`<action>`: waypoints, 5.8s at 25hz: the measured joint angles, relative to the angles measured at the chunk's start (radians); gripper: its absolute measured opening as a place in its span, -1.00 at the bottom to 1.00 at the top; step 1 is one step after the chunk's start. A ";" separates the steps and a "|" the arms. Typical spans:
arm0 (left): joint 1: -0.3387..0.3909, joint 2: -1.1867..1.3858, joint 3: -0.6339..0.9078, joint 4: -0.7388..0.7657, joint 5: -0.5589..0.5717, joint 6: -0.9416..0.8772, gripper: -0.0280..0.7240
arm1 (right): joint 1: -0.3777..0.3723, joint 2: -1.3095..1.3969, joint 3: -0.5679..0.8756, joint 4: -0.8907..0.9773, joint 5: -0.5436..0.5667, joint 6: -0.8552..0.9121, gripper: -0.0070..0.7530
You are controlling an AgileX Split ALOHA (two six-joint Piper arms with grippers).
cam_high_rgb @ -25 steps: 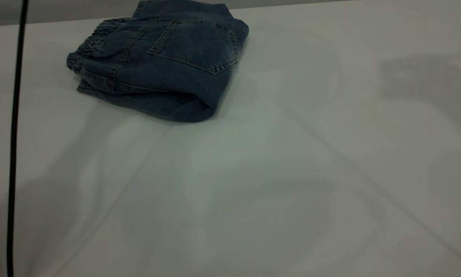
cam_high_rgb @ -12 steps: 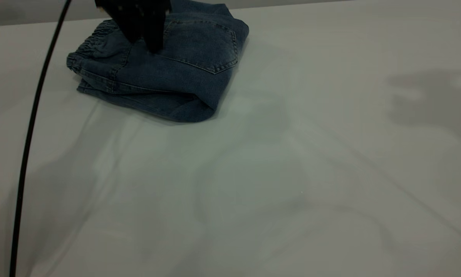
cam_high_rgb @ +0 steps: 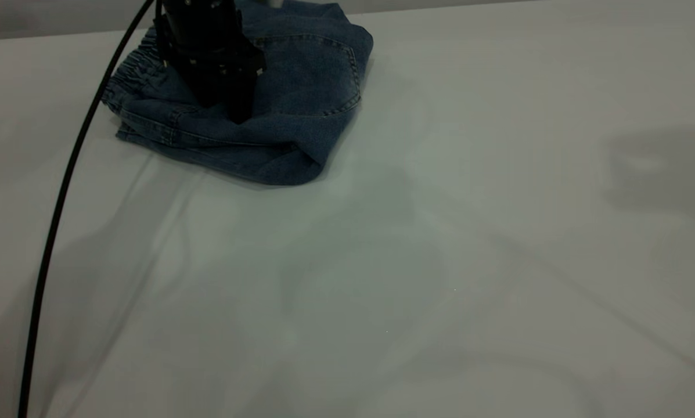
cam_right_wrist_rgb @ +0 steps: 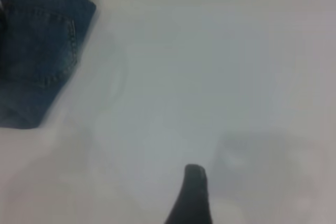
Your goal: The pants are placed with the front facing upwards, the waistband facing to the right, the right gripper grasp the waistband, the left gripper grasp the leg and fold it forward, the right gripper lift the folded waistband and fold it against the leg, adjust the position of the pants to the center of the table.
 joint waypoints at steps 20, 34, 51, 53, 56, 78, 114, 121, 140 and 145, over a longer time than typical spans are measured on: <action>-0.118 0.067 -0.001 -0.102 0.014 -0.034 0.21 | -0.001 -0.053 0.000 -0.003 0.000 0.000 0.51; -0.325 0.073 0.001 -0.158 0.012 -0.116 0.21 | -0.001 -0.053 0.000 -0.002 -0.002 0.000 0.51; -0.339 0.074 0.000 -0.180 -0.004 -0.508 0.20 | -0.001 -0.053 0.000 0.001 -0.002 0.000 0.51; -0.339 0.074 0.000 -0.180 -0.004 -0.547 0.20 | -0.001 -0.053 0.000 0.001 -0.002 0.000 0.51; -0.339 0.074 -0.001 -0.179 -0.003 -0.558 0.19 | -0.001 -0.053 0.000 0.001 -0.002 0.000 0.51; -0.338 -0.312 0.003 -0.058 0.011 -0.423 0.18 | -0.001 -0.136 -0.002 0.031 -0.001 0.000 0.51; -0.337 -2.050 1.044 0.179 0.009 -0.337 0.18 | -0.001 -1.266 0.697 0.257 0.000 -0.212 0.51; -0.337 -2.470 1.298 0.292 0.010 -0.418 0.18 | -0.001 -1.394 0.857 0.256 -0.051 -0.234 0.51; -0.337 -2.508 1.628 0.197 -0.023 -0.529 0.17 | -0.001 -1.425 1.112 0.169 -0.141 -0.265 0.51; -0.337 -2.508 1.627 0.174 -0.061 -0.527 0.17 | -0.001 -1.425 1.111 0.151 -0.139 -0.265 0.51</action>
